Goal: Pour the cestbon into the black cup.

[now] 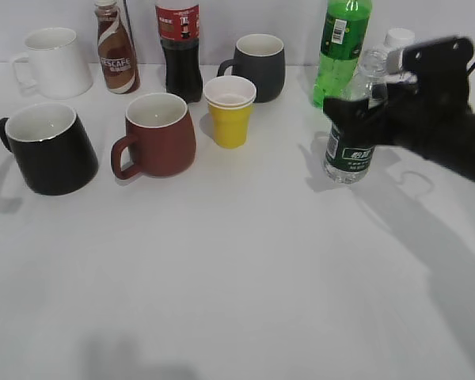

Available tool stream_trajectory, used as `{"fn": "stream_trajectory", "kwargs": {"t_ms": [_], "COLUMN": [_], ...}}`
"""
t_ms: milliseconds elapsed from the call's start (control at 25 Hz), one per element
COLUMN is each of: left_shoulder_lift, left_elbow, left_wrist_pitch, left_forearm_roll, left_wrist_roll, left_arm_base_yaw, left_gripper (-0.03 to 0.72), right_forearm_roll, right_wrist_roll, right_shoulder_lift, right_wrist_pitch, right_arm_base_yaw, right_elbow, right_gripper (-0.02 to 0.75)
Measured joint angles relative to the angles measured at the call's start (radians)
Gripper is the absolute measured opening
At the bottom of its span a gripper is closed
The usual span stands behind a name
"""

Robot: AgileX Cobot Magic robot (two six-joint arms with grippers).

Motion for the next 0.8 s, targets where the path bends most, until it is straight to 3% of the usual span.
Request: {"fn": "stream_trajectory", "kwargs": {"t_ms": [200, 360, 640, 800], "left_shoulder_lift": [-0.106, -0.255, -0.604, -0.826], "left_elbow": [0.0, 0.0, -0.1, -0.146], "left_wrist_pitch": [0.038, 0.22, 0.76, 0.926], "left_forearm_roll": [0.017, 0.069, 0.244, 0.347], "left_wrist_roll": [-0.046, -0.131, -0.428, -0.567], "left_arm_base_yaw": [0.0, 0.0, -0.001, -0.014], "left_gripper": [0.266, 0.266, 0.266, 0.266], "right_forearm_roll": [0.0, -0.002, -0.139, -0.224], "right_wrist_roll": [-0.005, -0.005, 0.077, 0.218], "right_shoulder_lift": [-0.143, -0.289, -0.532, -0.711], "right_wrist_pitch": [0.001, 0.076, 0.494, 0.773], "right_arm_base_yaw": [0.0, 0.0, 0.001, 0.004], "right_elbow": [0.001, 0.001, -0.045, -0.045], "right_gripper": [0.66, 0.66, 0.659, 0.654]}}
